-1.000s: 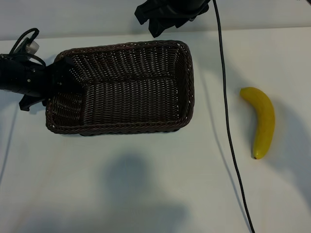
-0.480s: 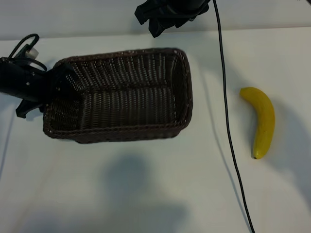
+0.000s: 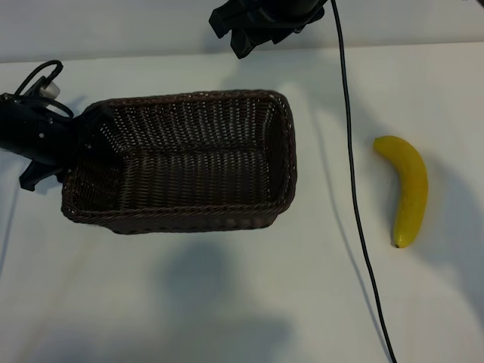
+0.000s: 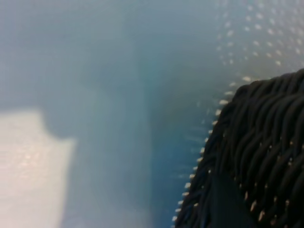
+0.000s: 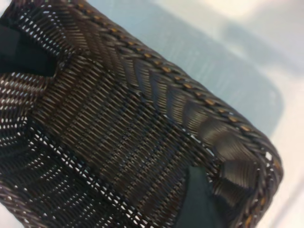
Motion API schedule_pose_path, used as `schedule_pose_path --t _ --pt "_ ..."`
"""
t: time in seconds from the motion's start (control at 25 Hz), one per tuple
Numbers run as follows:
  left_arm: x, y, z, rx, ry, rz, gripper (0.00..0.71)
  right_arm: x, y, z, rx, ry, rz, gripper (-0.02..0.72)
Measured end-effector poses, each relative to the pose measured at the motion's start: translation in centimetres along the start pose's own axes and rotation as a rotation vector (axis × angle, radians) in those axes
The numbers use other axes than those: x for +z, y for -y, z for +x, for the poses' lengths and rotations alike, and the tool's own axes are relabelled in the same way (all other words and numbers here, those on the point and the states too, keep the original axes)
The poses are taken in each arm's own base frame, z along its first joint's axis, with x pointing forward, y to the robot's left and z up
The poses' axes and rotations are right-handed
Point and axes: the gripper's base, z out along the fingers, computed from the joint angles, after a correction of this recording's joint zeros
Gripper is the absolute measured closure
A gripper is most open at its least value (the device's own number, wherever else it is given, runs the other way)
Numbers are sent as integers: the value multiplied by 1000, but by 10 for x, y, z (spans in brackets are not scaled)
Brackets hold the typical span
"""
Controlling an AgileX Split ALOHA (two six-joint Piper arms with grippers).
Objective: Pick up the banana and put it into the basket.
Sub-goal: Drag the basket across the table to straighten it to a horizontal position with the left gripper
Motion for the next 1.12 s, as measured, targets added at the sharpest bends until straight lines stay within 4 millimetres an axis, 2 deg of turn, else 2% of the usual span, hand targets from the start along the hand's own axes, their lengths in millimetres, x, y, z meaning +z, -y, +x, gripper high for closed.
schedule_pose_path --t 0.68,0.92,1.12 --pt "0 -1 0 -7 -2 -7 338 0 0 0 0 0 -1 193" --pt "0 1 2 -17 -25 9 176 0 0 0 0 0 -1 193" --pt "-8 5 4 1 -17 15 137 0 0 0 1 0 -2 193"
